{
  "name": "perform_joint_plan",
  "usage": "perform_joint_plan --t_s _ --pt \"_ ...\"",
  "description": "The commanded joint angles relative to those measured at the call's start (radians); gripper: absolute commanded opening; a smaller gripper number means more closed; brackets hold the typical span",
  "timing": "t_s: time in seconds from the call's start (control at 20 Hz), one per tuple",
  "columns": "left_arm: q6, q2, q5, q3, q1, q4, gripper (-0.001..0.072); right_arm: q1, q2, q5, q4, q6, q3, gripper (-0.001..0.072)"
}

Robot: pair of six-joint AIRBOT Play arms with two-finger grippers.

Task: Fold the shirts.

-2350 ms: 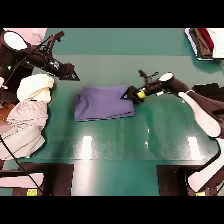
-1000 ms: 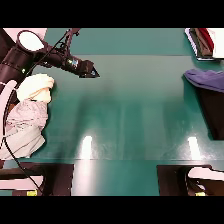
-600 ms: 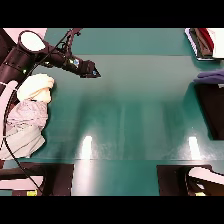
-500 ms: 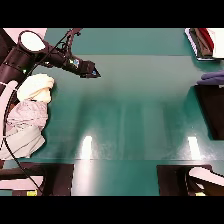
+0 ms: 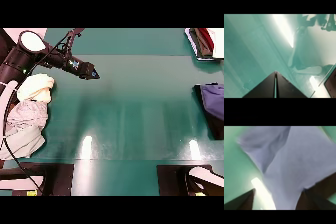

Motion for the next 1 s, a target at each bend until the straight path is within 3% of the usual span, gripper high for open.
perform_joint_plan --t_s 0.0,0.25,0.3,0.35,0.4,0.45,0.5,0.95 --pt "0.007 0.000 -0.004 0.001 -0.001 0.001 0.0024 -0.002 0.002 0.092 -0.150 0.082 0.000 0.0693" --pt "0.006 0.000 -0.002 0.001 -0.001 -0.008 0.0024 0.100 0.002 0.146 -0.062 0.113 0.000 0.0688" --pt "0.005 0.000 0.005 0.001 -0.001 -0.007 0.0024 0.136 0.002 0.155 -0.039 0.113 0.000 0.0653" --pt "0.005 0.000 0.011 0.001 0.000 -0.007 0.0024 0.179 0.002 0.161 -0.018 0.113 0.000 0.0531" --pt "0.005 0.000 0.014 0.001 0.000 -0.007 0.0024 0.225 0.002 0.167 -0.009 0.113 0.000 0.0352" --pt "0.005 0.000 0.017 0.001 0.000 -0.007 0.0024 0.278 0.002 0.175 -0.011 0.112 0.000 0.0118" --pt "0.006 0.000 0.018 0.001 -0.001 -0.007 0.0024 0.326 0.002 0.180 -0.012 0.109 0.000 0.0017" --pt "0.005 0.000 0.017 0.001 0.000 -0.007 0.0024 0.578 0.002 0.185 -0.014 0.078 0.000 0.0017"
